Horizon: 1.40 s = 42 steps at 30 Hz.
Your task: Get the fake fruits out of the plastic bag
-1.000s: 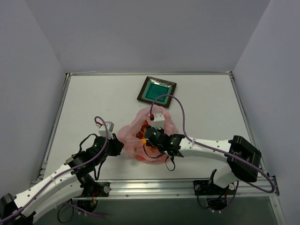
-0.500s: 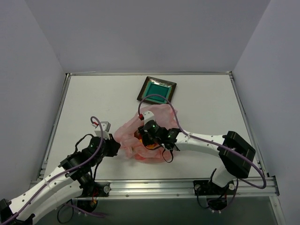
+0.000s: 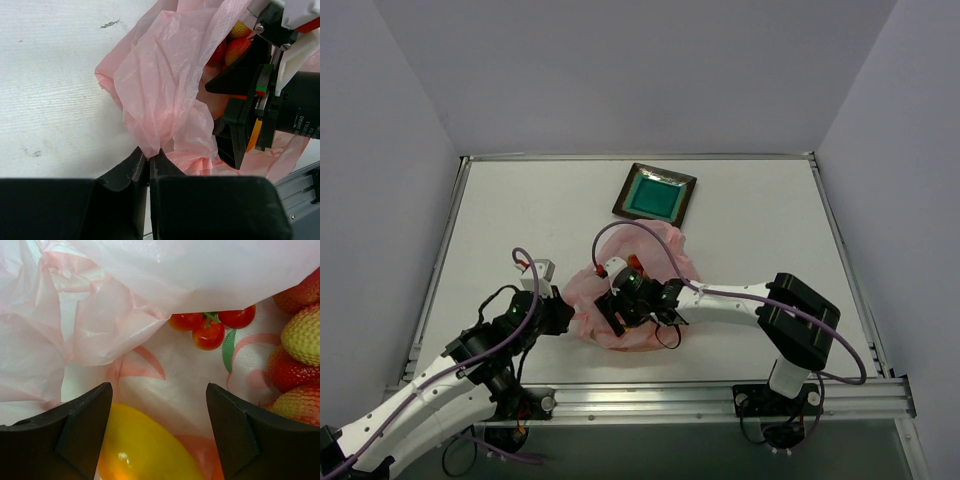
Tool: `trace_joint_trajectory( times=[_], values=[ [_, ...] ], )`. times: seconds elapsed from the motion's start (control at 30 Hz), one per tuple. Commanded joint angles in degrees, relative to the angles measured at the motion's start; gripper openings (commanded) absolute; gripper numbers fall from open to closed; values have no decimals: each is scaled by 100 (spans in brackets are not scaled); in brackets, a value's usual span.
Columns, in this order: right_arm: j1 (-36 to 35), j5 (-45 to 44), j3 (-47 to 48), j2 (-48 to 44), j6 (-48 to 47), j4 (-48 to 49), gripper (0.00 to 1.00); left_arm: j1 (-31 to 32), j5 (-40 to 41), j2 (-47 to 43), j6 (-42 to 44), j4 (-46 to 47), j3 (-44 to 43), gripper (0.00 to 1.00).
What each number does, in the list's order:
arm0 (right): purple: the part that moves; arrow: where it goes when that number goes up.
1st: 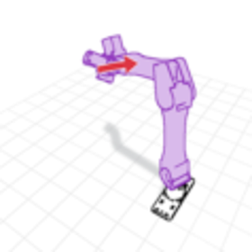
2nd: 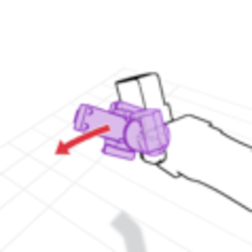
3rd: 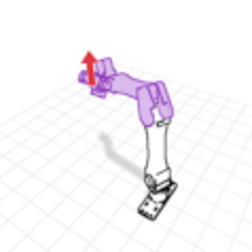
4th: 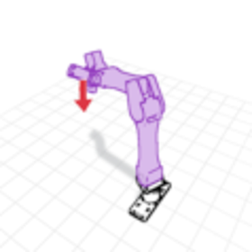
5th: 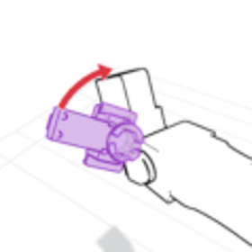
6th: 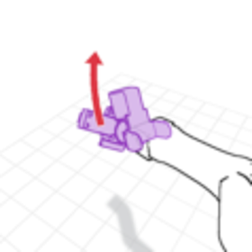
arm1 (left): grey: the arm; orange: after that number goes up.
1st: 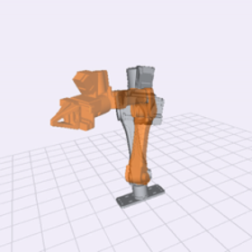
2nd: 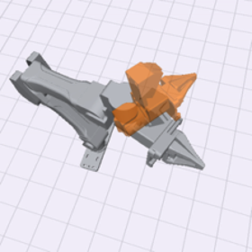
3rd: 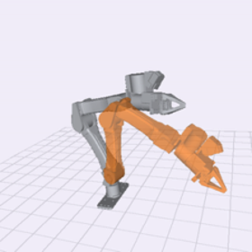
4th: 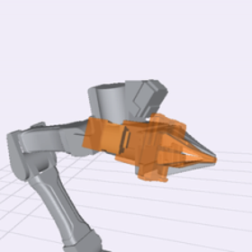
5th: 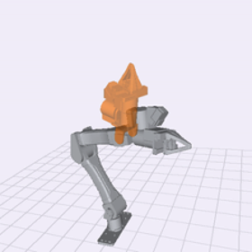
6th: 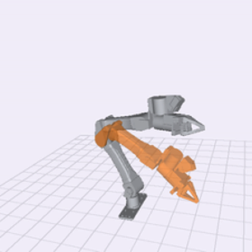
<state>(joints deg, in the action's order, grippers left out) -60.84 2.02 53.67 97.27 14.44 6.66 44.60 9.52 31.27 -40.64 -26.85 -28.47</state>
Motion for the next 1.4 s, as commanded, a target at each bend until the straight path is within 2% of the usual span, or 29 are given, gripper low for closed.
trace_joint_trajectory(
  times=[0.0,0.37,0.5,0.63,0.73,0.83,0.93,1.03,1.07,1.2,1.37],
  values=[
    [11,132,-14,-138,-117,-33,72,-13,24,-24,22,-83,-194,2],
    [-68,211,-339,-1008,85,-613,90,-4,-55,-7,-93,4,-36,2],
    [-60,281,-577,-1088,147,-604,91,-4,-82,11,-76,66,-62,2],
    [-60,352,-674,-746,112,-525,90,-4,-117,20,-75,75,-62,2],
    [-68,325,-674,-473,86,-376,85,-4,-143,29,-110,127,-27,2],
    [-77,308,-639,-411,94,-209,74,-4,-170,11,-154,154,25,2],
    [-112,255,-595,-542,112,-164,52,-4,-161,-7,-172,189,69,2],
    [-139,194,-586,-823,147,-182,40,-4,-178,28,-172,242,105,2],
    [-139,124,-594,-920,156,-226,33,-4,-187,55,-172,294,113,2],
    [-226,-184,-621,-1657,305,-270,25,5,-248,108,-198,435,175,2],
    [-376,-948,-630,-2265,630,-235,24,5,-258,99,-190,541,201,2]
  ],
)
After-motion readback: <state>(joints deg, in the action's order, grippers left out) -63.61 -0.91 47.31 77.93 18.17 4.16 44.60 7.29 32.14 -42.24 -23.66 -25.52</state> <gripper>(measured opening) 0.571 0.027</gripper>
